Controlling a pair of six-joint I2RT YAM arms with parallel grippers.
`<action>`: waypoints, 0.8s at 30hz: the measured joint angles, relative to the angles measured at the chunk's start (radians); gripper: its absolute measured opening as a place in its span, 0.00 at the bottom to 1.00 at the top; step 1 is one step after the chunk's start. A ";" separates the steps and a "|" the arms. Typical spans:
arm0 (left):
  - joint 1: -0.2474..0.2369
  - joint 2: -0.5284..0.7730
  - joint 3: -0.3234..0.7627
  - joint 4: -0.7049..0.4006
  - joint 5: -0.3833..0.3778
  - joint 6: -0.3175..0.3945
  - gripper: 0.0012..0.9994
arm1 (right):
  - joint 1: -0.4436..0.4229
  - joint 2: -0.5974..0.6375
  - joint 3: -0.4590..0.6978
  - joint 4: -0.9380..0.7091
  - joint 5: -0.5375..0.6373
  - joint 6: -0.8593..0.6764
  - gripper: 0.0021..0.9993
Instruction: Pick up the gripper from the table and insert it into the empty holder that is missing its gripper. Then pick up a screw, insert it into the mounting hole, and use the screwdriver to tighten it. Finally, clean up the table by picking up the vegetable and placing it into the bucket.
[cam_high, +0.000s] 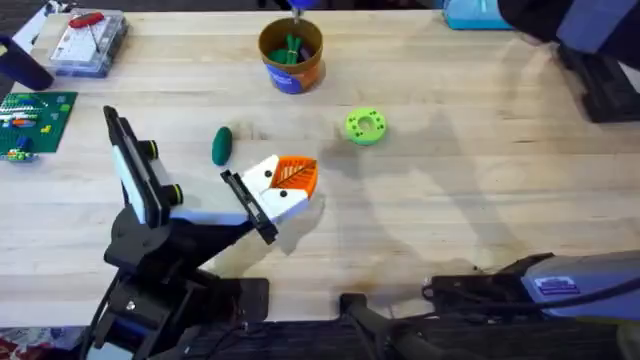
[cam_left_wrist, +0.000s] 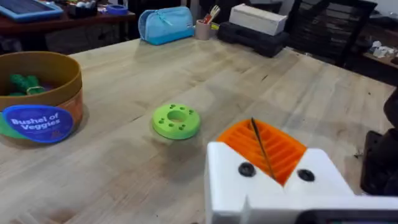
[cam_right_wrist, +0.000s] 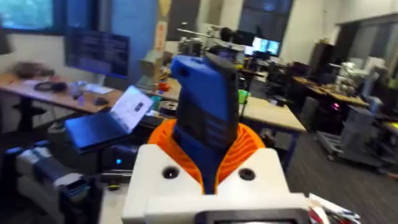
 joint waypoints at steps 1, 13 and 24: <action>0.000 0.000 0.000 0.000 0.000 0.000 0.02 | 0.000 0.000 -0.010 0.062 -0.006 0.042 0.05; 0.000 0.000 0.000 0.000 0.000 0.000 0.02 | 0.072 -0.008 -0.120 0.125 -0.039 0.207 0.05; 0.000 0.000 0.000 0.000 0.000 0.000 0.02 | 0.106 -0.008 -0.121 0.126 -0.115 0.203 0.05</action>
